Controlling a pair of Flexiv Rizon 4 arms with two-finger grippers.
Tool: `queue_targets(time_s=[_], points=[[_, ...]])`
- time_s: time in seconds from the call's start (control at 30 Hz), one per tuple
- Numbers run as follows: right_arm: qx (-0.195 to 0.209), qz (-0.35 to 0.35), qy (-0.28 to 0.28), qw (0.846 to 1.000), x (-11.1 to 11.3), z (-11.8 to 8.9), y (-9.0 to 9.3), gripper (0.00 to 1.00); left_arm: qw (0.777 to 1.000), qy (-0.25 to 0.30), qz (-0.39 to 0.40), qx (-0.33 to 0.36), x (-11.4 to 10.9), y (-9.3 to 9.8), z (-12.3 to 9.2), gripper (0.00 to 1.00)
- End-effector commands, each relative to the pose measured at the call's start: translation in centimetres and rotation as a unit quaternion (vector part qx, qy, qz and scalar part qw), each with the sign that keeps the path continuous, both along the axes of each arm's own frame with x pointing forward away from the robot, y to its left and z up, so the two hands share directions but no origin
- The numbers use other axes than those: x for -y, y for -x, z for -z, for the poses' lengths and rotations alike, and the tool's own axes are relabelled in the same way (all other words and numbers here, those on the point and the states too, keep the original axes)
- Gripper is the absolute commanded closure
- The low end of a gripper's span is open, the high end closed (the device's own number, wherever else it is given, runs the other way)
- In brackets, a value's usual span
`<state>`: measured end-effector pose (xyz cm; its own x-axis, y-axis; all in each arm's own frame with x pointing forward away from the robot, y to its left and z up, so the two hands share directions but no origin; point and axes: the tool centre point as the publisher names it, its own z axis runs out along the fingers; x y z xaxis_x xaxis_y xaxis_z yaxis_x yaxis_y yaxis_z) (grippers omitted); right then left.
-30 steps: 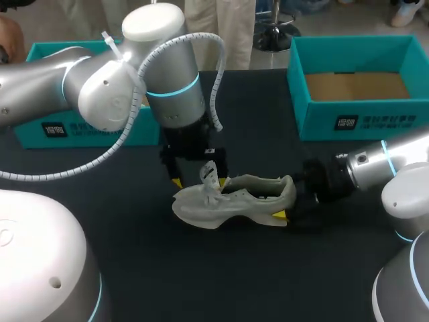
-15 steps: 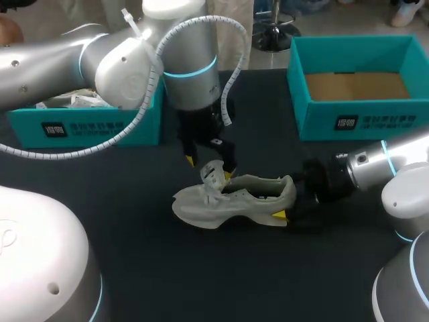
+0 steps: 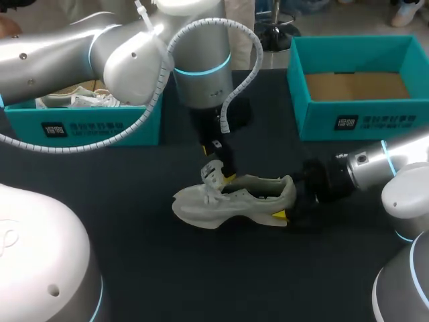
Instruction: Take the shoe out of the shoebox, open the shoe tongue, remove and reinsert the insole, then place the shoe into the shoebox
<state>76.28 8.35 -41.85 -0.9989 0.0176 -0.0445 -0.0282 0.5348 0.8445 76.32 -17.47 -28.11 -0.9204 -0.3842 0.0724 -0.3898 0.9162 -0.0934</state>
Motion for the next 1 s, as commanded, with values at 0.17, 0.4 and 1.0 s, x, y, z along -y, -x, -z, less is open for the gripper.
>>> queue_targets(time_s=[0.17, 0.4, 1.0], points=[[0.0, 0.001, 0.002, 1.0, -0.2, 0.1, 0.0, 1.0, 0.985, -0.005, 0.163, 0.057, 0.0, 0.3, -0.1, 0.0], [0.0, 0.001, 0.002, 1.0, -0.2, 0.1, 0.0, 1.0, 0.986, -0.001, 0.157, 0.053, 0.1, 0.2, -0.1, 0.0], [0.0, 0.001, 0.002, 1.0, -0.2, 0.1, 0.0, 1.0, 0.974, 0.024, 0.206, 0.088, 6.4, 1.0, 0.9, 1.0]])
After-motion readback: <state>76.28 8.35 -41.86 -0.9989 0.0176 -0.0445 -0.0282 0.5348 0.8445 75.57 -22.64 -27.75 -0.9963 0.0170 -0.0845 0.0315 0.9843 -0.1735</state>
